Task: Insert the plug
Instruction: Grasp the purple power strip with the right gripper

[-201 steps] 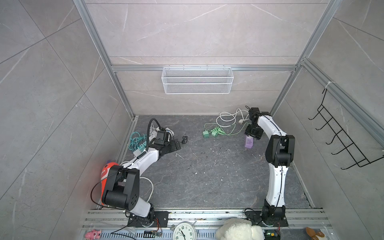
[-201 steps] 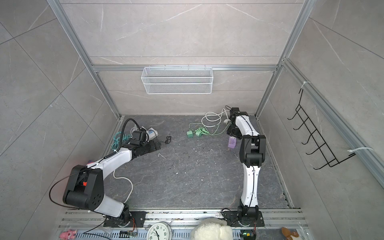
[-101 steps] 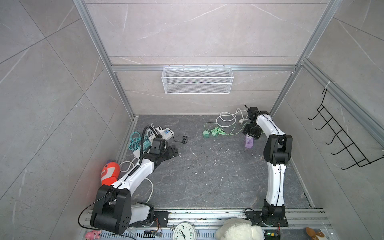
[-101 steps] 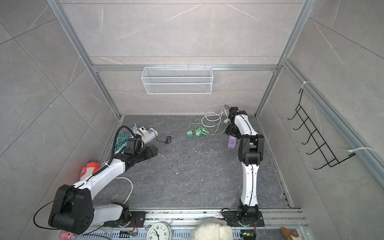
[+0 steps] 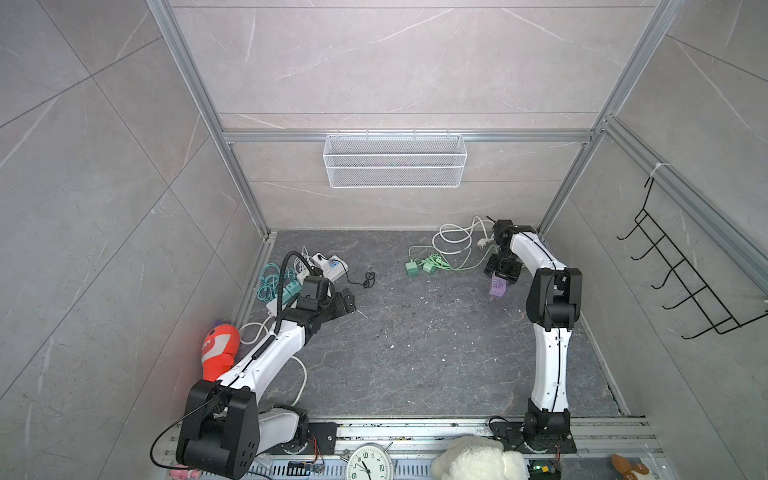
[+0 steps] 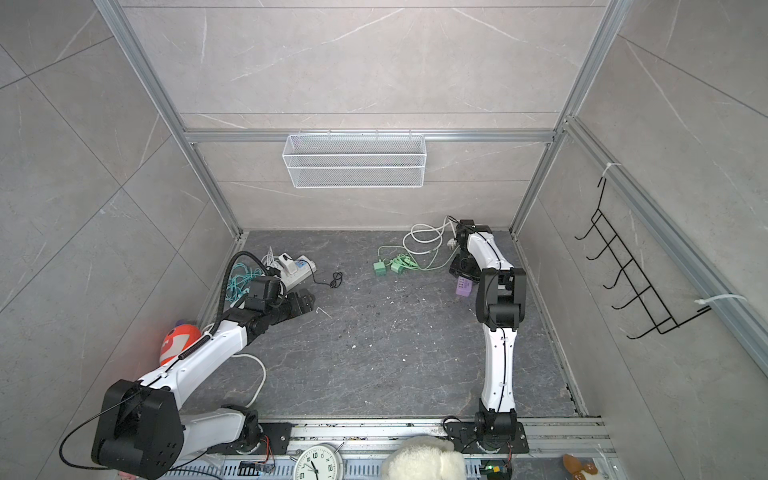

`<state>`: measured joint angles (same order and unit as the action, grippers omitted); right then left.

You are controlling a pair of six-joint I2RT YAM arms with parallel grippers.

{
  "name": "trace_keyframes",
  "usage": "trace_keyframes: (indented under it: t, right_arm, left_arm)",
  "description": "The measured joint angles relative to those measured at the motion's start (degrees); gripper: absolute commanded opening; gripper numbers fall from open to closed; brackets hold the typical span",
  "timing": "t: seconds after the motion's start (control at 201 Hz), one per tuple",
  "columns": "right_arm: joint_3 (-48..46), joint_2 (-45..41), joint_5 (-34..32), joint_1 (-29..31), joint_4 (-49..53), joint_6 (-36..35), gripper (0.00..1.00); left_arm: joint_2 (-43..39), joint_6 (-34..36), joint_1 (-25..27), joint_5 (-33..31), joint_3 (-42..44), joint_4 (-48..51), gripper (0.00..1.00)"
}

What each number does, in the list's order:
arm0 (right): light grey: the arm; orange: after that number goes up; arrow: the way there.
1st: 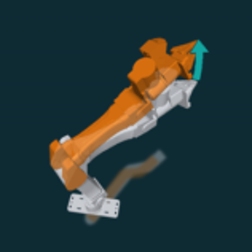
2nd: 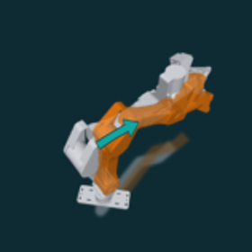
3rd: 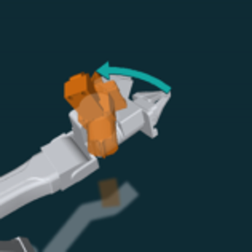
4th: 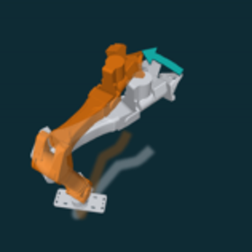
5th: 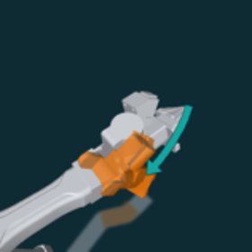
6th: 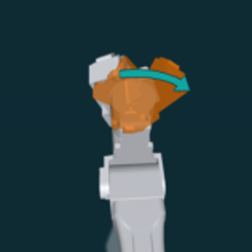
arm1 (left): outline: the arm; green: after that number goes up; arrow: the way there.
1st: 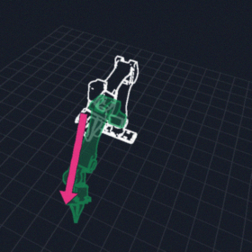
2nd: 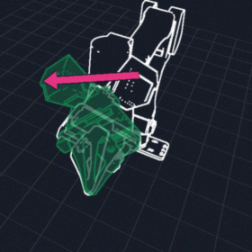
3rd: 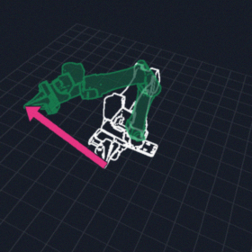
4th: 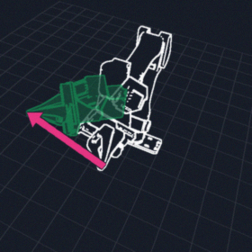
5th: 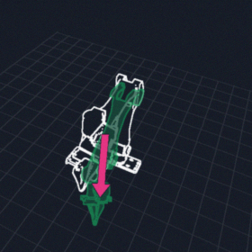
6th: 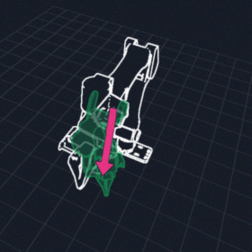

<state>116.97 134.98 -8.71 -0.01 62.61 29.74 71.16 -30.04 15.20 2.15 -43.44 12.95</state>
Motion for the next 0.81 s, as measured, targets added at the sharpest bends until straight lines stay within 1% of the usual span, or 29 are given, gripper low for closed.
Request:
trace_keyframes:
  t: [0.055,0.259,0.319,0.428,0.488,0.567,0.647,0.806]
  right_arm:
    - [-1.27,-0.02,0.07,0.09,-0.81,-0.02,0.63]
    - [-4.76,-1.03,0.68,0.39,-3.37,-1.11,0.52]
    - [-5.73,-1.64,0.90,0.42,-4.17,-1.38,0.45]
    - [-6.99,-2.36,1.16,0.42,-5.27,-1.46,0.26]
    - [-7.76,-2.80,1.27,0.42,-5.92,-1.46,0.20]
    - [-9.05,-3.54,1.33,0.42,-6.91,-1.44,0.15]
    - [-11.10,-4.76,1.64,0.42,-7.78,-1.18,0.14]
    - [-18.64,-9.38,2.16,0.79,-9.64,1.25,0.12]
  left_arm:
    - [-0.07,0.00,0.00,0.07,0.00,0.13,0.96]
    - [-2.05,0.00,0.00,0.13,0.00,0.92,0.96]
    - [-2.62,0.00,0.00,0.13,-0.02,0.96,0.96]
    - [-2.84,0.00,0.00,0.15,-0.04,1.14,0.96]
    - [-2.84,0.00,0.00,0.33,-0.04,1.33,0.96]
    - [-2.84,0.00,0.00,0.55,-0.04,1.46,0.96]
    - [-2.84,-0.02,0.00,0.59,-0.04,1.64,0.96]
    - [-2.80,-0.13,0.00,0.94,-0.15,2.08,0.96]
